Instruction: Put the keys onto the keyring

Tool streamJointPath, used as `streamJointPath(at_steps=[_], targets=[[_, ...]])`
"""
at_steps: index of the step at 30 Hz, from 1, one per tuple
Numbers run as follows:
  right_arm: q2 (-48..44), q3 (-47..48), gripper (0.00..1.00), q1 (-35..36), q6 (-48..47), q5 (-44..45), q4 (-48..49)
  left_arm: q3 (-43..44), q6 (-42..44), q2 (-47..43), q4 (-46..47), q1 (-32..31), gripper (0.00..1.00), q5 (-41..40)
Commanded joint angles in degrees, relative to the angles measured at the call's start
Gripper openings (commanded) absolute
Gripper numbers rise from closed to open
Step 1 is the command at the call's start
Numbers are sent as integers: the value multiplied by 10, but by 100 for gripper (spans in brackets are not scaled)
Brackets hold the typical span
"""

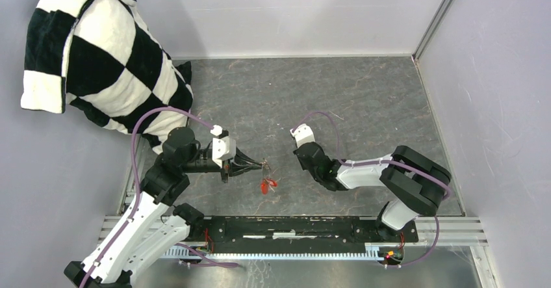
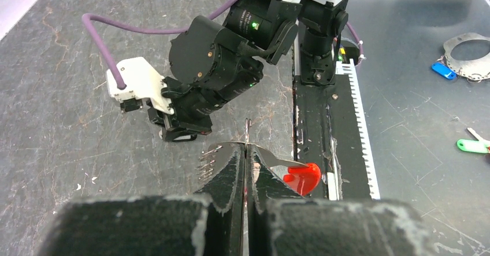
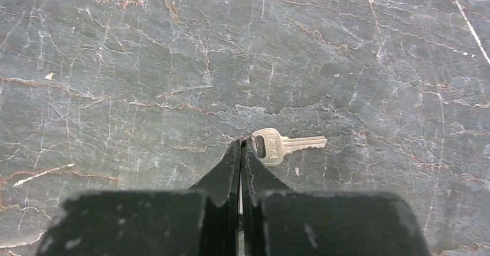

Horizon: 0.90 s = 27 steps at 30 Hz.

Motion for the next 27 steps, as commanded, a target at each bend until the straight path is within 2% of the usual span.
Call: streamJointPath(at_steps=[1, 6, 9, 15, 21, 27], targets=[[-51, -27, 0, 2, -27, -5, 52, -5, -25, -10, 29, 0, 2, -8], [-144, -82, 0, 1, -64, -112, 106, -10, -25, -15, 30, 0, 2, -19], [-209, -111, 0, 1, -80, -222, 127, -16, -20, -15, 28, -1, 2, -29], [-314, -121, 0, 0, -74, -437, 108, -25, -1, -5, 14, 0, 2, -41], [-386, -97, 1, 0, -33, -553, 106, -31, 3, -6, 12, 0, 2, -48], [-395, -39, 1, 2, -20, -609, 69, -33, 2, -10, 12, 0, 2, -54]])
